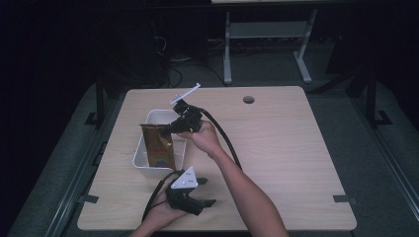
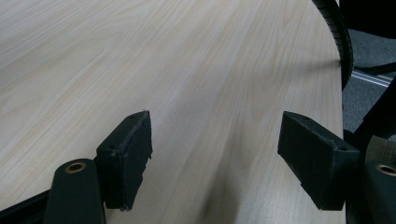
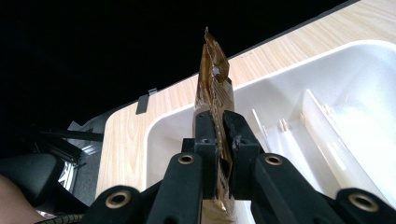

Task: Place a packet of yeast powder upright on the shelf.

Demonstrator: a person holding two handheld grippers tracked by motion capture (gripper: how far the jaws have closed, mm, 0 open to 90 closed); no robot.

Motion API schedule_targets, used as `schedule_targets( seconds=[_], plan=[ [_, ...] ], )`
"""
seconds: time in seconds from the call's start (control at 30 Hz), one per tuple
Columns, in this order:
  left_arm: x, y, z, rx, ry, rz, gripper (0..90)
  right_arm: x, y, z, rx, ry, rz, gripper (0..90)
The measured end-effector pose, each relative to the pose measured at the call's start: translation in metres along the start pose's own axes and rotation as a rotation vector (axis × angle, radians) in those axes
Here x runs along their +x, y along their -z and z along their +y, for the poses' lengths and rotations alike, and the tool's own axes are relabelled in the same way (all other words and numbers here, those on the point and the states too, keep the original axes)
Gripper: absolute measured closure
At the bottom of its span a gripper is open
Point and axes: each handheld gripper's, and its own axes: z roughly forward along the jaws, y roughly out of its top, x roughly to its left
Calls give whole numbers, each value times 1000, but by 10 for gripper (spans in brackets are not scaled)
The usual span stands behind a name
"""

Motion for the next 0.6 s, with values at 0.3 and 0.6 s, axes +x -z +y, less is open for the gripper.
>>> schedule_targets(
  seconds=[0.3,0.6],
  plan=[
    [0,-1,0,4,-1,-1,254,-3,-3,-4,20,-20,-12,767],
    [1,0,-1,2,8,4,250,-5,2,-5,19,-35,-17,608]
  ],
)
